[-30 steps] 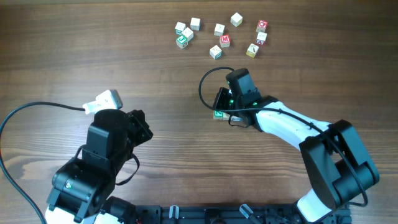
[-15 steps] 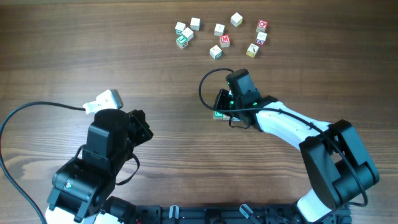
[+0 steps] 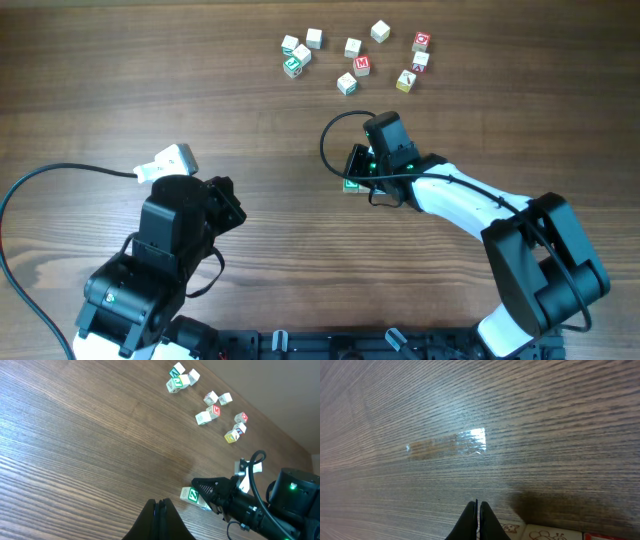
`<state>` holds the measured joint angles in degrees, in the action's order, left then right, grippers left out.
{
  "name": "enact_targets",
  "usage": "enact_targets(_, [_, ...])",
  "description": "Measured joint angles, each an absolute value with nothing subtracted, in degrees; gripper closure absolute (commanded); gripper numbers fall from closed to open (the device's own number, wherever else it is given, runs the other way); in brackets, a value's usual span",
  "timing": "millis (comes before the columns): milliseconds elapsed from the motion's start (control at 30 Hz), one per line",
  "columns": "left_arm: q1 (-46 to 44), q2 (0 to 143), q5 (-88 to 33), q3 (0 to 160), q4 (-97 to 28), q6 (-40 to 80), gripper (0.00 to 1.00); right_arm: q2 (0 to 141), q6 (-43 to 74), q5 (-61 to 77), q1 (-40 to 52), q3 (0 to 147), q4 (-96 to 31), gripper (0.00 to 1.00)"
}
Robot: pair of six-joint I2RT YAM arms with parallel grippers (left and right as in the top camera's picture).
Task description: Form a horizontal line
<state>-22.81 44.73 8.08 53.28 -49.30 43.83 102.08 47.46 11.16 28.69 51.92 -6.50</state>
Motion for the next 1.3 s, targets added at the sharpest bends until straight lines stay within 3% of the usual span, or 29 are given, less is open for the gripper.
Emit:
enact_targets(633, [-22.81, 44.73, 8.08, 53.28, -50.17, 43.83, 0.96, 102.08, 47.75, 10.02, 27.49, 51.92, -3.88, 0.95])
enact_targets(1300, [-22.81, 44.73, 8.08, 53.28, -50.19, 43.83, 0.96, 102.0, 55.09, 5.28, 20.08, 52.01, -11.9, 0.96])
